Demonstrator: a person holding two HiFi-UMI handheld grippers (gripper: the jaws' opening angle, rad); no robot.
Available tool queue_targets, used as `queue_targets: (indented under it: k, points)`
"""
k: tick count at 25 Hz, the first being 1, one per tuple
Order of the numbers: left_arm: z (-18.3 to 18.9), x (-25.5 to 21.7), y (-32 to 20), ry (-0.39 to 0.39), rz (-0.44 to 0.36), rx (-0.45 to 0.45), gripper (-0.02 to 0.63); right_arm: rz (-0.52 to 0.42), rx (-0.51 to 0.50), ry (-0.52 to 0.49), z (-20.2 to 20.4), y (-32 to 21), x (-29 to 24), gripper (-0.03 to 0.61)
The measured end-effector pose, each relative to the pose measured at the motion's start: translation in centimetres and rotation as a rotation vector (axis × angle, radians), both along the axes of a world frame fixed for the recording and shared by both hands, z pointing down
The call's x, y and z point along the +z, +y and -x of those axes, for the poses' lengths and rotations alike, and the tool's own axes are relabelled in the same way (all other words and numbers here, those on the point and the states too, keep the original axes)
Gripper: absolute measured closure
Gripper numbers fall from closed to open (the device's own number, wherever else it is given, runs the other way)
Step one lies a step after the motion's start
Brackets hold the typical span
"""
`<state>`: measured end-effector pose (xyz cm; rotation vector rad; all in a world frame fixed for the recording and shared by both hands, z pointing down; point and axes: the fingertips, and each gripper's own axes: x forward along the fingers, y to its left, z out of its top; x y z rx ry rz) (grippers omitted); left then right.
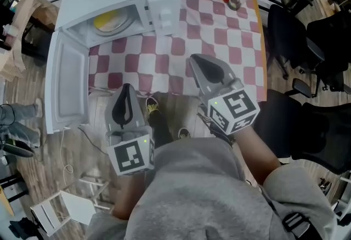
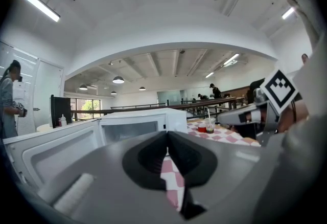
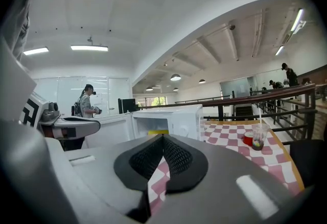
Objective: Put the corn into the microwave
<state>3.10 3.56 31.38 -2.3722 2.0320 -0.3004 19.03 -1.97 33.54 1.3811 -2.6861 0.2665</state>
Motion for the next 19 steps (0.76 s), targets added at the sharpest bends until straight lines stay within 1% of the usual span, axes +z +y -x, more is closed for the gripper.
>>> queue_targets:
  k: [5,9,14,19]
  points:
    - [-1.2,-0.5,2.6,-0.003,-0.022,0.012,0.603,-0.020,0.000,-0.008,-0.8,2.9,-0.1,0.578]
    - [-1.2,-0.9,4.2,-0.007,-0.033,0.009,0.603,-0.031,-0.002,-0.022,-1.0,4.7,-0.5,0.578]
    - [-0.8,-1.2,5.3,0.009,-0.034,-0.009,0.603,-0.019,-0.008,-0.025,-1.1,5.7,-0.3,0.578]
    - [-1.5,-1.7,6.0,0.008,-0.044,-0.002,0.603,-0.009,-0.009,-0.029,-1.6,6.2,-0.2,0.577]
